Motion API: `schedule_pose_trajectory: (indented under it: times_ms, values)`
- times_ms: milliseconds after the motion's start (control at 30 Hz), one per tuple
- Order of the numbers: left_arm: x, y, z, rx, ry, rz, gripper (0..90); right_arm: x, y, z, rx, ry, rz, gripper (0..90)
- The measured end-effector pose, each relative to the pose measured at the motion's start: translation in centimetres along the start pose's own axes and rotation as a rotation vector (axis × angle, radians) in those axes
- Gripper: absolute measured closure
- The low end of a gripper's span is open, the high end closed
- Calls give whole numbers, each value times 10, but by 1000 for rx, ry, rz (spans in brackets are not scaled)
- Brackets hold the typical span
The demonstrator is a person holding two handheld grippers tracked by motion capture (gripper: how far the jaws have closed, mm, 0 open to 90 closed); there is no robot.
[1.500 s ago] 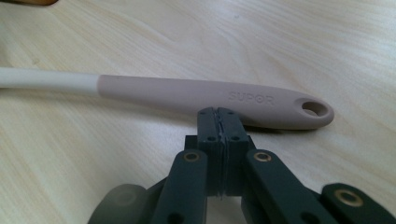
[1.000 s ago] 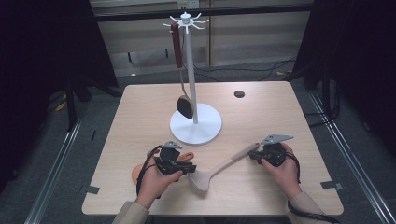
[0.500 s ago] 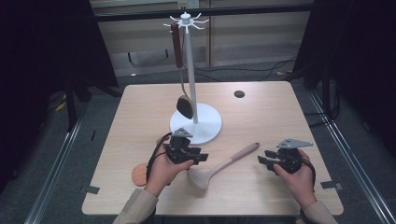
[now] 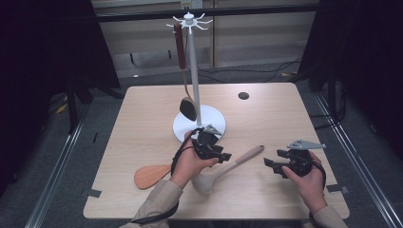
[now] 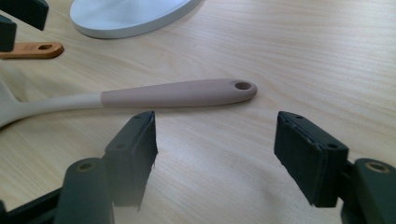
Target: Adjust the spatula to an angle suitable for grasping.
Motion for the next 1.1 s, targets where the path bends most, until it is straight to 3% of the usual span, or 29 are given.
schedule_pose_trajectory:
  times_ms: [200,367,400,667,767,867,1100]
  values:
    - [-5,-17,-4,-7,-69,72,542,0,2,-3,3,-11,-7,246]
    - [1,-29,-1,-32,-114,152,574,0,3,-4,4,-8,-7,231]
    - [2,-32,-2,-29,-96,151,582,0,3,-4,4,-9,-5,229]
    - [9,-45,0,-29,-95,222,617,0,2,-4,3,-9,3,218]
    - [6,-49,-1,-26,-78,208,633,0,2,-4,3,-9,2,215]
    - [5,-52,0,-26,-90,228,643,1,2,-5,0,-9,8,212]
    - [7,-60,0,-13,-74,244,673,1,2,-6,-2,-8,5,209]
Point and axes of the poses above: each handheld gripper's, and its own axes: y roughly backward along the jaws, x roughly out of its underside, z roughly to its left, the point moved 7 cm from there along -y, roughly forward along the jaws, and after that the axes turned 5 degrees about z, right-handed, at the moved point
